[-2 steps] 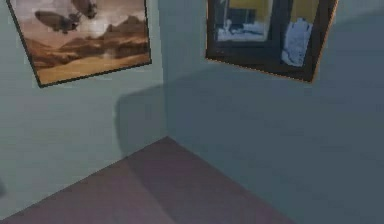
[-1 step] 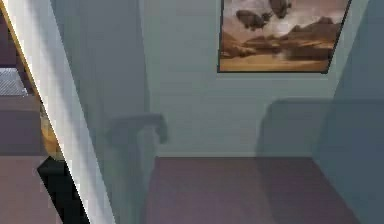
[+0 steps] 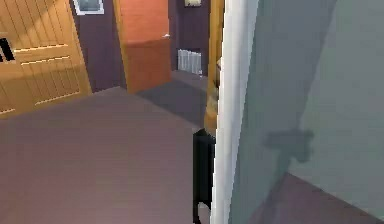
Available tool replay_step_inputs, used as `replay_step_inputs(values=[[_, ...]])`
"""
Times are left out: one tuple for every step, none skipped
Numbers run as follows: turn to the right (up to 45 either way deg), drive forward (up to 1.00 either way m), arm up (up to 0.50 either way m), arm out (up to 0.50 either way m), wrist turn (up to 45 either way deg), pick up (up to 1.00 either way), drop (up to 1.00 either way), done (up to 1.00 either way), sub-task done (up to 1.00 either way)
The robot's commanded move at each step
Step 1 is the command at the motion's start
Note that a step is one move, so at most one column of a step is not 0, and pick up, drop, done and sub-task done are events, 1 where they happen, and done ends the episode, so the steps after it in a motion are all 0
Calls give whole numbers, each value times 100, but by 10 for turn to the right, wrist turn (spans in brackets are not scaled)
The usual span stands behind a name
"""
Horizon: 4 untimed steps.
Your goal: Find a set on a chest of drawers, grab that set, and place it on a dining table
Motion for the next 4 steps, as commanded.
replay_step_inputs(values=[[-300,0,0,0,0,0,0,0,0],[0,60,0,0,0,0,0,0,0],[60,0,0,0,0,0,0,0,0],[30,0,0,0,0,0,0,0,0]])
